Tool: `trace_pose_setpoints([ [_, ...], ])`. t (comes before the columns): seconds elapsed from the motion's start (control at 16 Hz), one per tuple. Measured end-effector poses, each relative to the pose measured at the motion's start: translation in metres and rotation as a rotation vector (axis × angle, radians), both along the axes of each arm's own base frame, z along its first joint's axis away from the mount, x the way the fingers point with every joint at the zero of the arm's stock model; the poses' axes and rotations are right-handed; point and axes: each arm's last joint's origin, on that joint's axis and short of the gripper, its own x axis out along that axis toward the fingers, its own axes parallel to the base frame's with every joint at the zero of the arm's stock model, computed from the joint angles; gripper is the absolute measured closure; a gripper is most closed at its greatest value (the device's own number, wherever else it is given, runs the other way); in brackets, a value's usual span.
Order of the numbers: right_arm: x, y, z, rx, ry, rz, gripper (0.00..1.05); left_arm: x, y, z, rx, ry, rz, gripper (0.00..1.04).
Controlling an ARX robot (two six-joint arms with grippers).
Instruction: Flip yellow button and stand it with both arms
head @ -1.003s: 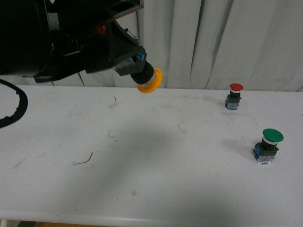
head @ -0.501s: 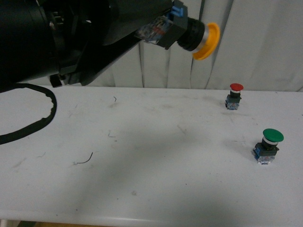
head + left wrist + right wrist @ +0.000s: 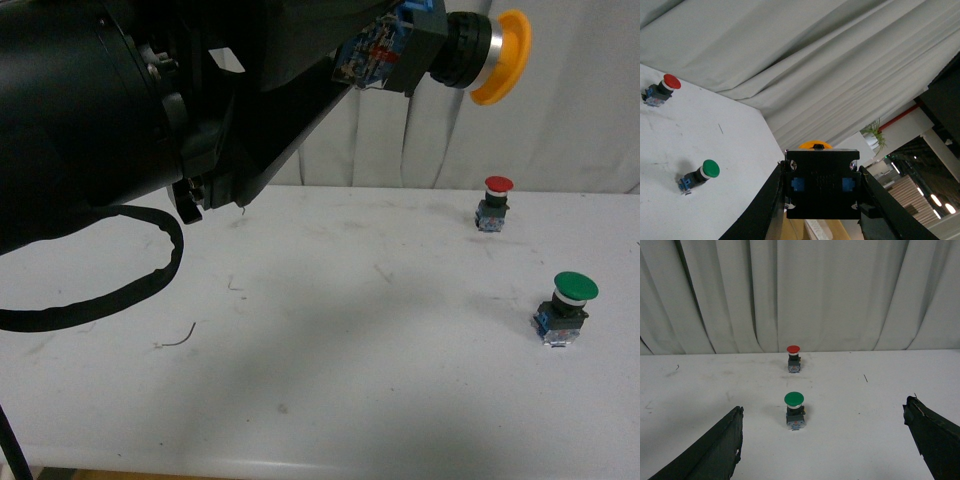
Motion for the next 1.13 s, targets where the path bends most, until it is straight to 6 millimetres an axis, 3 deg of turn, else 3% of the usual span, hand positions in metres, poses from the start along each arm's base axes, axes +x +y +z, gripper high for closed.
trace_pose_setpoints([
  [0.5,0.0,0.0,0.001,0.0,-0.008,0.005,0.06,0.003,0.002,-0.001,0.006,0.018,0.015,0.7],
  [0.63,0.002,-0.002,0.02,-0.019,-0.216,0.093,0.06,0.003,0.002,0.0,0.01,0.018,0.02,0.7],
  [0.81,0.008,-0.003,0.025,-0.026,-0.258,0.118,0.06,0.004,0.002,0.001,0.015,0.017,0.021,0.7],
  [1.0,0.038,-0.005,0.026,0.005,-0.279,0.131,0.06,0.005,0.002,0.002,0.027,0.009,0.022,0.7],
  [1.13,0.074,-0.003,0.032,0.034,-0.286,0.148,0.06,0.006,0.004,0.003,0.031,0.012,0.027,0.7],
])
